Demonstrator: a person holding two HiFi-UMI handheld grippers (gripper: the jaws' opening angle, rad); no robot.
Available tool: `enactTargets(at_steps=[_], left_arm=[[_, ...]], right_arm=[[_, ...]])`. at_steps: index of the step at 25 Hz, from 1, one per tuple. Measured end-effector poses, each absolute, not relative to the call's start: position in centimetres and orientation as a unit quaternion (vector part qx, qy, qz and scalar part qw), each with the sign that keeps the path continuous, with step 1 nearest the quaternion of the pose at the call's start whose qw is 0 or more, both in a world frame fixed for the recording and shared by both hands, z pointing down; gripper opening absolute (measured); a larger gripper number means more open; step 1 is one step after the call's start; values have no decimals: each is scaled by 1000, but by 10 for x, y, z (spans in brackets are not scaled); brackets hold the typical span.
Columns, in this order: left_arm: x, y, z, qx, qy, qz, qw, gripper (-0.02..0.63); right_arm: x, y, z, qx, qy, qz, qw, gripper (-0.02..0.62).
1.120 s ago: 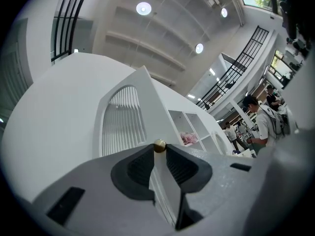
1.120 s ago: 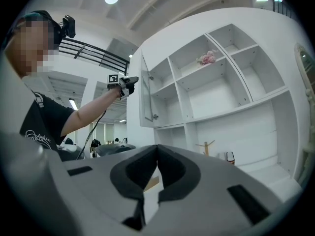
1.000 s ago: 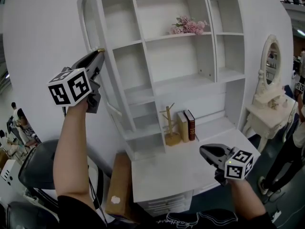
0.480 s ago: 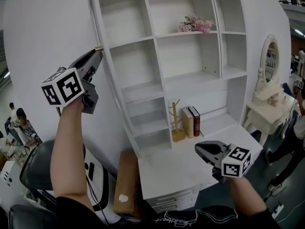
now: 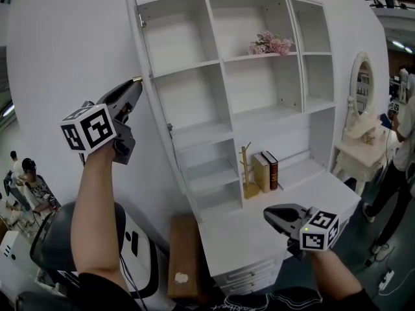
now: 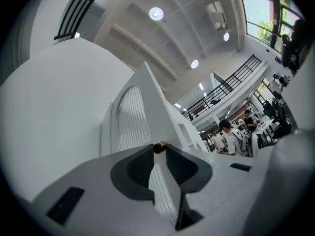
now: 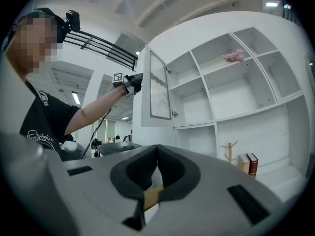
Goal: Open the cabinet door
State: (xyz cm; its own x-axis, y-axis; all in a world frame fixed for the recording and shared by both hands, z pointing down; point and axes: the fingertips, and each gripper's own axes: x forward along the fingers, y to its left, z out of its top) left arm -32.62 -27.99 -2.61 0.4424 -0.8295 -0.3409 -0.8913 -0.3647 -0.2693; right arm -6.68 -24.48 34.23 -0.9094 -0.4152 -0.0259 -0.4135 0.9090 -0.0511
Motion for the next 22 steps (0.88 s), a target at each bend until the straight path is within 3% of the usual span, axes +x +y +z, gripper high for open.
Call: enactTargets(at_steps=[11,22], left_arm=[[-345,-265,-31,-805,538,68,242,77],[-340,-223,7,-816,521,129,216,78]], right_arm=[[-92,-214,346,-215,976,-24,10,5],[-69,-182,359,-205,978,-37,-11,5]])
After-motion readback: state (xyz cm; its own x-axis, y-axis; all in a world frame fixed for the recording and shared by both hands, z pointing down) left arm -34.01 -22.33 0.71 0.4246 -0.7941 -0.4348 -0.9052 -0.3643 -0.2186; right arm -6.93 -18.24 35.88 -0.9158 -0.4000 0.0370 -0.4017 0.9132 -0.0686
